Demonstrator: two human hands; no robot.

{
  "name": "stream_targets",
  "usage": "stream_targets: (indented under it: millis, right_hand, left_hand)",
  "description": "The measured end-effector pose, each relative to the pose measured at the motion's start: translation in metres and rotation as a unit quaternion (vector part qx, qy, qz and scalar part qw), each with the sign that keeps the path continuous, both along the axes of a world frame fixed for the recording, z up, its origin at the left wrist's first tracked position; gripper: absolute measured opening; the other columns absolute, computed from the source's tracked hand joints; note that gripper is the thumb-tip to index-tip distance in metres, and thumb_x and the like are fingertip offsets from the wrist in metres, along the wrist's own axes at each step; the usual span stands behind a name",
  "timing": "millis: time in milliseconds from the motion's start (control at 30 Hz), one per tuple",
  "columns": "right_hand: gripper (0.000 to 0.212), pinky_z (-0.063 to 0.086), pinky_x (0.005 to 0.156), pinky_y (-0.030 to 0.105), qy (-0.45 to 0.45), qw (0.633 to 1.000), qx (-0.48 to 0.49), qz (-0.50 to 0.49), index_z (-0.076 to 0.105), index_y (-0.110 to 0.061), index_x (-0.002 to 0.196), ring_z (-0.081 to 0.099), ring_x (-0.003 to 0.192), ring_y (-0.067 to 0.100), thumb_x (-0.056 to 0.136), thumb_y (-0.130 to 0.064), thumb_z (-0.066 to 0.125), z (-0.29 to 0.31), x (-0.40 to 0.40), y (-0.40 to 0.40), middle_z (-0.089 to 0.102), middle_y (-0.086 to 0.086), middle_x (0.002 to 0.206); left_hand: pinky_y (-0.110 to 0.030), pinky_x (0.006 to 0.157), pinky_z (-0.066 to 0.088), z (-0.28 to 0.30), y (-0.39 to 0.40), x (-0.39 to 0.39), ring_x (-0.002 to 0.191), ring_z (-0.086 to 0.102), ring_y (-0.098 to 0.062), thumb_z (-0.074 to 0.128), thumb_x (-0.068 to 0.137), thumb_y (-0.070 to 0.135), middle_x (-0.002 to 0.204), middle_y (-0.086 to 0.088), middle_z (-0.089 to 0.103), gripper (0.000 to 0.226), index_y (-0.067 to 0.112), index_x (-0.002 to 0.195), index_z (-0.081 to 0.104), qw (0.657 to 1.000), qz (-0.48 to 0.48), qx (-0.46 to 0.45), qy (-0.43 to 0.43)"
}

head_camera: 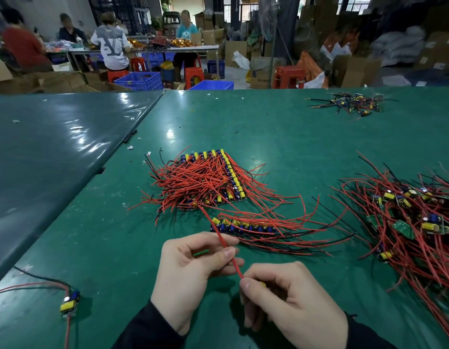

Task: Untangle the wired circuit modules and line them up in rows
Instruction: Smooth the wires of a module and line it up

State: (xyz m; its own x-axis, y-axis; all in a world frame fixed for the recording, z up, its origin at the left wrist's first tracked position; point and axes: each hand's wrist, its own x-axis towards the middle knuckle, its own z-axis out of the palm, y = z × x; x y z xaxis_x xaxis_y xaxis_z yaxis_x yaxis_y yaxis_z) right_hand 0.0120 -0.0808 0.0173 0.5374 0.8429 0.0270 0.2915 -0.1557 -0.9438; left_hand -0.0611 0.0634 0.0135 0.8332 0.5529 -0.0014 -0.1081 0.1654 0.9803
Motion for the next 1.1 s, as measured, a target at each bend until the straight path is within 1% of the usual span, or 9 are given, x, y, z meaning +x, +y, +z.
stream_targets:
  millis: [200,333,433,567,667,800,900,1000,1100]
  right_hand:
    - [0.026,0.047,0.05,0.022,-0.01,0.998,-0.05,-0.037,0.06,-0.014,0.06,0.063,0.046,0.02,0.082,-0.026,0.051,-0.009,0.004,0.0,0.065,0.006,0.051]
    - [0.027,0.049,0.05,0.028,0.012,0.996,-0.066,-0.051,0.058,-0.014,0.06,0.061,0.045,0.024,0.08,-0.029,0.049,-0.014,0.007,0.001,0.065,0.009,0.051]
    - [0.027,0.048,0.051,0.029,0.04,0.997,-0.057,-0.043,0.058,-0.015,0.059,0.06,0.045,0.023,0.079,-0.031,0.048,-0.013,0.007,0.003,0.066,0.01,0.052]
    - [0.034,0.046,0.05,0.027,0.086,0.995,-0.017,-0.038,0.057,-0.015,0.059,0.057,0.046,0.023,0.091,-0.022,0.051,-0.01,0.005,0.004,0.064,0.013,0.053]
    - [0.037,0.041,0.046,0.019,0.066,0.996,-0.022,-0.062,0.056,-0.016,0.056,0.056,0.044,0.02,0.093,-0.015,0.051,-0.011,0.005,0.003,0.064,0.012,0.051]
    - [0.036,0.04,0.046,0.019,0.051,0.996,-0.024,-0.066,0.057,-0.017,0.056,0.056,0.043,0.018,0.092,-0.016,0.051,-0.01,0.004,0.003,0.063,0.011,0.05]
    - [0.033,0.043,0.05,0.021,0.05,0.998,-0.015,-0.046,0.06,-0.018,0.061,0.058,0.046,0.018,0.093,-0.018,0.053,-0.01,0.005,0.002,0.064,0.009,0.052]
    - [0.023,0.045,0.054,0.021,0.014,0.999,-0.019,-0.027,0.06,-0.016,0.068,0.062,0.05,0.016,0.089,-0.024,0.057,-0.01,0.002,0.001,0.067,0.007,0.056]
    - [0.018,0.045,0.055,0.019,-0.024,1.0,-0.013,-0.011,0.061,-0.017,0.072,0.062,0.051,0.01,0.083,-0.031,0.059,-0.008,-0.003,0.0,0.069,0.005,0.059]
  left_hand:
    - [-0.023,0.053,0.055,0.002,-0.001,0.002,0.063,0.071,-0.031,0.069,0.067,-0.011,0.065,-0.012,0.068,0.017,0.003,0.074,0.074,0.998,0.039,0.028,-0.031]
    - [-0.025,0.056,0.056,0.004,-0.006,-0.001,0.065,0.07,-0.028,0.072,0.059,0.006,0.068,-0.012,0.071,0.012,0.008,0.07,0.075,0.995,0.033,0.067,-0.065]
    - [-0.024,0.055,0.055,0.006,-0.005,0.0,0.065,0.071,-0.029,0.071,0.058,0.004,0.068,-0.012,0.07,0.015,0.006,0.073,0.074,0.997,0.034,0.045,-0.061]
    - [-0.023,0.052,0.054,0.007,-0.002,0.0,0.062,0.071,-0.029,0.07,0.059,0.002,0.065,-0.016,0.067,0.015,0.001,0.074,0.072,0.997,0.047,0.008,-0.053]
    - [-0.023,0.051,0.054,0.007,-0.004,-0.001,0.058,0.069,-0.023,0.071,0.058,0.004,0.062,-0.017,0.067,0.015,0.001,0.072,0.072,0.997,0.038,0.024,-0.056]
    - [-0.024,0.051,0.054,0.006,-0.005,-0.001,0.058,0.069,-0.024,0.071,0.059,0.006,0.062,-0.016,0.067,0.015,0.002,0.073,0.072,0.997,0.033,0.026,-0.058]
    - [-0.024,0.051,0.055,0.007,0.004,0.001,0.062,0.071,-0.029,0.069,0.062,0.006,0.067,-0.016,0.068,0.014,0.001,0.074,0.071,0.995,0.068,0.002,-0.069]
    - [-0.022,0.055,0.055,0.009,0.019,0.001,0.064,0.071,-0.024,0.068,0.062,0.005,0.069,-0.012,0.07,0.015,0.003,0.076,0.071,0.99,0.115,-0.017,-0.081]
    - [-0.02,0.055,0.054,0.008,0.028,0.0,0.062,0.07,-0.021,0.067,0.062,0.002,0.066,-0.007,0.069,0.009,0.006,0.068,0.073,0.986,0.142,-0.022,-0.087]
